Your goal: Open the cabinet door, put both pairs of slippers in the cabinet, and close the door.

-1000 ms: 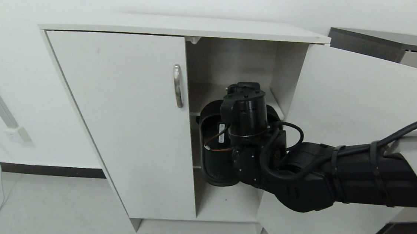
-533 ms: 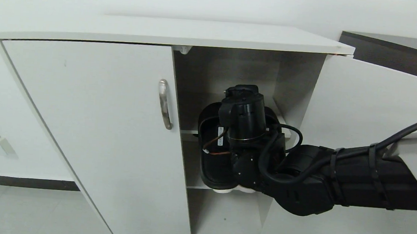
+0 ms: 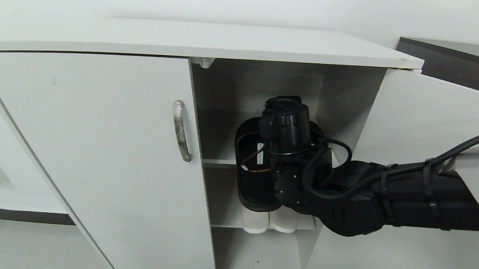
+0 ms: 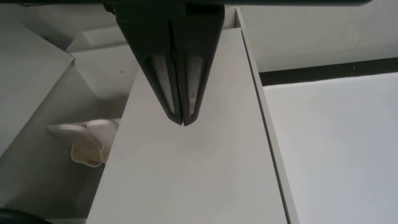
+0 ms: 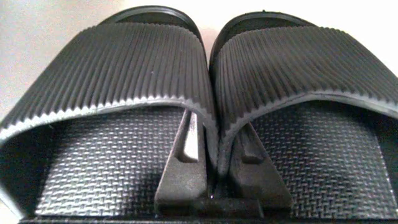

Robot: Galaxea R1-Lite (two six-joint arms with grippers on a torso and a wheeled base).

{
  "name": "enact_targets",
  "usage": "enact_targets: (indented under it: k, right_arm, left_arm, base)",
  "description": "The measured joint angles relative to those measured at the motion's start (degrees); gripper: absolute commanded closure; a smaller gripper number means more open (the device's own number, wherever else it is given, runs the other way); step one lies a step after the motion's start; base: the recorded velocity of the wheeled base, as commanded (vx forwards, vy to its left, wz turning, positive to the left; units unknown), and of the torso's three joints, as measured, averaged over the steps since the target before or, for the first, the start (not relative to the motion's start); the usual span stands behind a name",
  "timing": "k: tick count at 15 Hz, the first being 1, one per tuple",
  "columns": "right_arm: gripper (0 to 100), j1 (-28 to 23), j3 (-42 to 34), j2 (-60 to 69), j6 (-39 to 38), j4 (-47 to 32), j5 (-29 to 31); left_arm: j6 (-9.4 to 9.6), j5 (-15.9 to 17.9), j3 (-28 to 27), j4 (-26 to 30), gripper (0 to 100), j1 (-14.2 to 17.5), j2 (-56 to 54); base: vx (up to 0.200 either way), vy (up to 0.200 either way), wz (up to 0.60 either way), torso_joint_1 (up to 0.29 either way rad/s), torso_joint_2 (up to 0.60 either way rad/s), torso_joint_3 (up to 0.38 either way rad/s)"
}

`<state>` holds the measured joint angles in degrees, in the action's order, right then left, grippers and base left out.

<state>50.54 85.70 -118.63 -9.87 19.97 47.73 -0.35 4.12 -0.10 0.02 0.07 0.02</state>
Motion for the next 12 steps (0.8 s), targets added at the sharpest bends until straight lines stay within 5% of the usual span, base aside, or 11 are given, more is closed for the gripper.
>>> enact_targets:
  k: [8, 12]
  right_arm:
    - [100, -3.1, 16.1, -3.2, -4.7, -16.7, -6.3]
    - [100, -4.2, 23.8, -7.3, -4.9, -18.5, -7.3]
  left_arm:
    - [-0.13, 0.0, 0.0, 0.0, 100, 0.0, 0.0]
    - [-0.16, -0.1, 0.0, 0.0, 100, 0.0, 0.0]
  base:
    - [0.0, 0.0, 0.0, 0.0, 0.0, 0.0]
    - [0.0, 0.0, 0.0, 0.0, 0.0, 0.0]
